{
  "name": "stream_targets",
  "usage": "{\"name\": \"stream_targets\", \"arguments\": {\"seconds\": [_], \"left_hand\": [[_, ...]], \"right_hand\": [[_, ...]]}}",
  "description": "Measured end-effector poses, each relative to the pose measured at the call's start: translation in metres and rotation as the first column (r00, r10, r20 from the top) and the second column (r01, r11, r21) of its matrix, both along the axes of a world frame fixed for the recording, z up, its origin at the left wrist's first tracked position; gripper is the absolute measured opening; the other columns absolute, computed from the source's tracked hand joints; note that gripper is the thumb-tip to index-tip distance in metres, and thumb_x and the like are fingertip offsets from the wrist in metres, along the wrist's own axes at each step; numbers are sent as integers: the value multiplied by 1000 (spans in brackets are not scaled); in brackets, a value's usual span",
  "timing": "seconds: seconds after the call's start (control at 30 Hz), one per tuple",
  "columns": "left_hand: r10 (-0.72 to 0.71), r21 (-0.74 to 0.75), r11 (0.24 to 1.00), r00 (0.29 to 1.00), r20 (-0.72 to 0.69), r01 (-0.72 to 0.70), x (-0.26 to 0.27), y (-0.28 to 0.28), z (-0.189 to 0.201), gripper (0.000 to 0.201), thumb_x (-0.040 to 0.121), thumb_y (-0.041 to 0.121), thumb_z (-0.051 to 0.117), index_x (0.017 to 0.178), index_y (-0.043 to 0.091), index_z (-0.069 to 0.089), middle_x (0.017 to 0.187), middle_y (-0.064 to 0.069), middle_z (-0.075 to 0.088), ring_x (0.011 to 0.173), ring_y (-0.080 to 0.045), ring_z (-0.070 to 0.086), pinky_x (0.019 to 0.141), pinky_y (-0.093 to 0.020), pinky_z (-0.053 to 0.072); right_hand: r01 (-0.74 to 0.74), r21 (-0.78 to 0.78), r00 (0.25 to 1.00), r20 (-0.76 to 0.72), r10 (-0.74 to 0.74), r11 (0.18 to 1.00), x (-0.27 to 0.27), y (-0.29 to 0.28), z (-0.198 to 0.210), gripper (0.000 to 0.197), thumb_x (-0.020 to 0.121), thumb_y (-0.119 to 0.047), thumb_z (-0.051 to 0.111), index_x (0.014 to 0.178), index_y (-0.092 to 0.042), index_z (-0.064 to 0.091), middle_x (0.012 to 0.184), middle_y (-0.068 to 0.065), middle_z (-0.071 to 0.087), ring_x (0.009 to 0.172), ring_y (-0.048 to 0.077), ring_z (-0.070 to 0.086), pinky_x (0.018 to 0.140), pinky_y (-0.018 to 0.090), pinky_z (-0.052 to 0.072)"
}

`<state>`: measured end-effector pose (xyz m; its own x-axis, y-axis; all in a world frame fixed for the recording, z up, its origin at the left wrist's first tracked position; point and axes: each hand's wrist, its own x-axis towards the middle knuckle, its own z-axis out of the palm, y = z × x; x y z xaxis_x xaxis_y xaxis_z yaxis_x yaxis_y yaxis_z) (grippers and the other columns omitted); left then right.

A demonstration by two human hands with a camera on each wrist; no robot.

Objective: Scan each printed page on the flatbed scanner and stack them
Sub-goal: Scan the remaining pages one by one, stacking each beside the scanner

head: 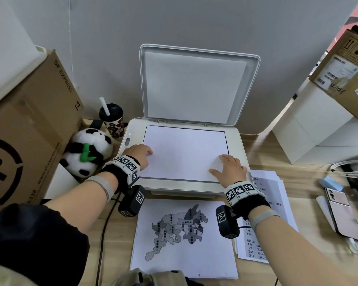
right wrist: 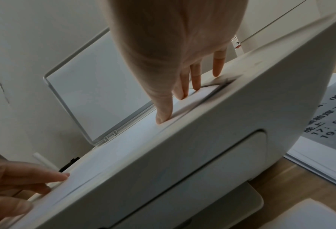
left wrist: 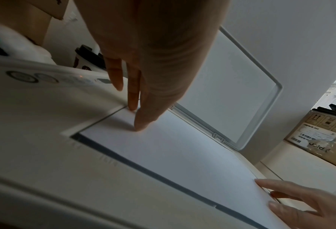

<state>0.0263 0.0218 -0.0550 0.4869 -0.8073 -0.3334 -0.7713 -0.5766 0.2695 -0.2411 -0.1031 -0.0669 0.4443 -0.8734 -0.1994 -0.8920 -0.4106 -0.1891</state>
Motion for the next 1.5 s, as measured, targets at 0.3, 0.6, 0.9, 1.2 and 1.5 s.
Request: {"name": "stream_targets", "arguments": {"seconds": [0.3, 0.6, 0.9, 1.2, 1.5], "left_hand": [[-12, -1, 1000, 1000, -3, 12, 0, -1, -2, 53, 81, 4, 51, 128, 27, 53, 137, 0, 50, 124, -22, 49, 103, -36, 43], [-20, 8, 1000, 1000, 2, 20, 0, -3, -2, 52, 82, 4, 53, 129, 26, 52, 138, -1, 49, 125, -22, 48, 103, -36, 42], [-32, 13, 999, 999, 4, 32, -2, -6, -3, 54, 82, 2, 52, 131, 25, 50, 140, -1, 46, 126, -22, 46, 103, -36, 42], [111, -293, 942, 977, -180, -161, 21, -48, 34, 50, 88, 16, 57, 136, 16, 43, 138, -14, 40, 113, -31, 54, 93, -33, 44], [321, -342, 730, 738, -593, -592, 45, -116, 87, 72, 94, 12, 48, 150, 15, 3, 115, -14, 54, 73, -19, 57, 55, -27, 44]], "right_hand": [[7, 23, 1000, 1, -7, 1000, 1, -2, 4, 66, 93, -47, 48, 147, -17, 26, 154, -4, 25, 141, 18, 23, 109, 41, 25], [24, 29, 1000, 4, -24, 999, 1, 2, 5, 65, 94, -45, 47, 147, -16, 25, 154, -3, 24, 141, 19, 22, 108, 40, 25], [86, 2, 980, 180, -85, 996, -1, 3, -5, 62, 90, -42, 56, 143, -19, 34, 151, -4, 33, 138, 18, 29, 109, 40, 25], [562, 364, 252, 780, -573, 743, -19, -14, -10, 23, 94, -16, 49, 114, -12, 59, 116, 6, 60, 98, 15, 54, 83, 23, 37], [555, 424, 174, 782, -599, 716, -26, -19, -17, 15, 94, -14, 48, 100, -16, 61, 98, 1, 62, 92, 20, 58, 78, 24, 38]]}}
